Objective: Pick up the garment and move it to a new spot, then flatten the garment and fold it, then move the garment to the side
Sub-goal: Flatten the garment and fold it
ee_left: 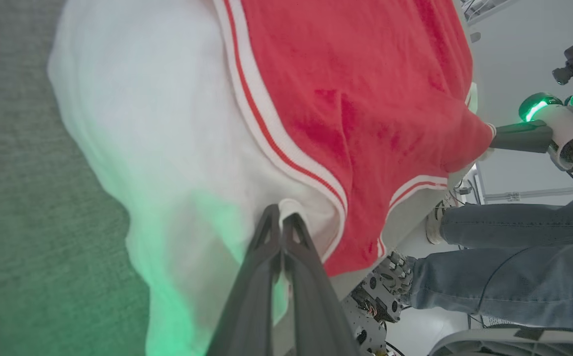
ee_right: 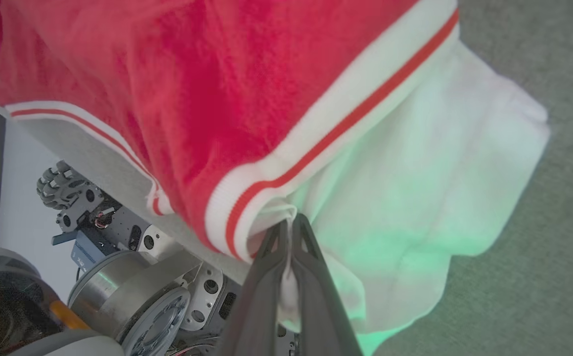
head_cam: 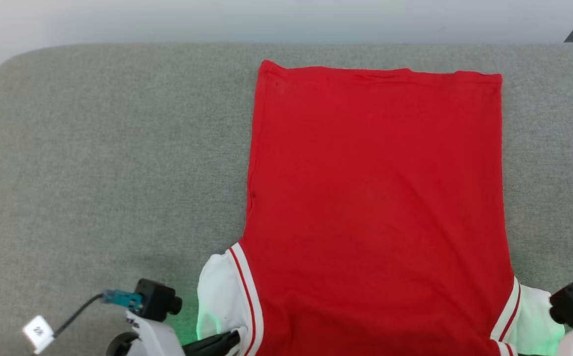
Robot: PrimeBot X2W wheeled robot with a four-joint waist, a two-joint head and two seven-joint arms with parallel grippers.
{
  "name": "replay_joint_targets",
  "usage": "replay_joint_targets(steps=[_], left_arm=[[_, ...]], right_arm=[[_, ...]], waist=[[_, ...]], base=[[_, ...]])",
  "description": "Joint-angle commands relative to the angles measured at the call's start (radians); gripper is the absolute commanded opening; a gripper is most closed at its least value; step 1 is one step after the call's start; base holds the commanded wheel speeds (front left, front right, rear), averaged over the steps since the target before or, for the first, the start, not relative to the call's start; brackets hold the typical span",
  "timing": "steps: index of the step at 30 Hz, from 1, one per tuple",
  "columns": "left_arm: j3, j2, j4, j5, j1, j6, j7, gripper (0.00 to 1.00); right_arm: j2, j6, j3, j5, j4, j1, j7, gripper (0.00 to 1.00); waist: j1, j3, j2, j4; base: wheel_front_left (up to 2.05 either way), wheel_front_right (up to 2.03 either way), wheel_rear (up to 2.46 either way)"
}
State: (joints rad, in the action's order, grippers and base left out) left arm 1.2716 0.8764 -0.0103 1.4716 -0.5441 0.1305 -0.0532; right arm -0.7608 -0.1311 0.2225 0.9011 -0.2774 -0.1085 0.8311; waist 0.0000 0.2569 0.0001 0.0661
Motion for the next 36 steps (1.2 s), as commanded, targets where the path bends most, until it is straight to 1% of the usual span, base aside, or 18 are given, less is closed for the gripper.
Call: replay_joint_targets(steps=[1, 4, 9, 11, 16, 17, 18, 19, 20, 21, 25, 29, 32, 36], left_arm=[[0.001, -0.039, -0.043, -0.013, 0.010, -0.002, 0.000, 0.00], [0.003, -0.084, -0.115, -0.026, 0.015, -0.002, -0.004, 0.00], [0.008, -0.150, -0.248, -0.038, 0.031, -0.007, -0.027, 0.00], [0.010, -0.174, -0.278, -0.040, 0.040, -0.008, -0.034, 0.00], [0.012, -0.195, -0.309, -0.043, 0.053, -0.010, -0.042, 0.00], [0.013, -0.196, -0.311, -0.044, 0.055, -0.010, -0.044, 0.00], [0.013, -0.196, -0.311, -0.042, 0.057, -0.010, -0.045, 0.00], [0.013, -0.196, -0.311, -0.042, 0.057, -0.010, -0.045, 0.00], [0.013, -0.195, -0.311, -0.040, 0.058, -0.010, -0.048, 0.00], [0.014, -0.194, -0.308, -0.039, 0.059, -0.010, -0.050, 0.00], [0.014, -0.190, -0.278, -0.033, 0.067, -0.009, -0.063, 0.00], [0.014, -0.184, -0.252, -0.035, 0.070, -0.006, -0.079, 0.00], [0.015, -0.178, -0.226, -0.044, 0.069, -0.004, -0.080, 0.00], [0.015, -0.176, -0.195, -0.060, 0.048, -0.003, -0.069, 0.00]], right_arm=[[0.019, 0.001, 0.031, -0.033, 0.029, 0.026, -0.001, 0.00], [0.040, 0.001, 0.075, -0.061, 0.082, 0.054, -0.016, 0.00], [0.043, 0.001, 0.167, -0.104, 0.182, 0.090, -0.056, 0.00], [0.046, 0.001, 0.198, -0.113, 0.216, 0.108, -0.081, 0.00], [0.054, 0.002, 0.251, -0.119, 0.258, 0.154, -0.158, 0.00], [0.057, 0.003, 0.255, -0.123, 0.262, 0.165, -0.181, 0.25], [0.057, 0.003, 0.262, -0.124, 0.268, 0.173, -0.197, 0.45], [0.057, 0.003, 0.262, -0.124, 0.268, 0.173, -0.197, 0.45], [0.055, 0.003, 0.270, -0.124, 0.272, 0.180, -0.208, 0.85], [0.051, 0.003, 0.275, -0.127, 0.272, 0.188, -0.223, 1.00], [0.009, 0.005, 0.266, -0.100, 0.240, 0.196, -0.252, 1.00], [-0.049, 0.001, 0.199, -0.014, 0.131, 0.178, -0.239, 1.00], [-0.108, 0.001, 0.113, 0.070, 0.052, 0.175, -0.195, 1.00], [-0.153, 0.001, -0.025, 0.159, -0.014, 0.239, -0.126, 1.00]], waist=[[0.0000, 0.010, -0.0001, 0.001], [0.0000, 0.018, -0.0001, 0.003], [0.0000, 0.022, -0.0001, 0.001], [0.0000, 0.022, -0.0001, -0.002], [0.0000, 0.016, -0.0001, -0.009], [0.0000, 0.015, -0.0001, -0.013], [0.0000, 0.012, -0.0001, -0.016], [0.0000, 0.012, -0.0001, -0.016], [0.0000, 0.010, -0.0001, -0.020], [0.0000, 0.008, -0.0001, -0.024], [0.0000, 0.002, -0.0001, -0.038], [0.0000, 0.003, -0.0001, -0.045], [0.0000, 0.007, -0.0001, -0.042], [0.0000, 0.025, -0.0001, -0.024]], base=[[0.00, 0.00, 0.00], [0.00, 0.00, 0.00], [0.00, 0.00, 0.00], [0.00, 0.00, 0.00], [0.00, 0.00, 0.00], [0.00, 0.00, 0.00], [0.00, 0.00, 0.00], [0.00, 0.00, 0.00], [0.00, 0.00, 0.00], [0.00, 0.00, 0.00], [0.00, 0.00, 0.00], [0.00, 0.00, 0.00], [0.00, 0.00, 0.00], [0.00, 0.00, 0.00]])
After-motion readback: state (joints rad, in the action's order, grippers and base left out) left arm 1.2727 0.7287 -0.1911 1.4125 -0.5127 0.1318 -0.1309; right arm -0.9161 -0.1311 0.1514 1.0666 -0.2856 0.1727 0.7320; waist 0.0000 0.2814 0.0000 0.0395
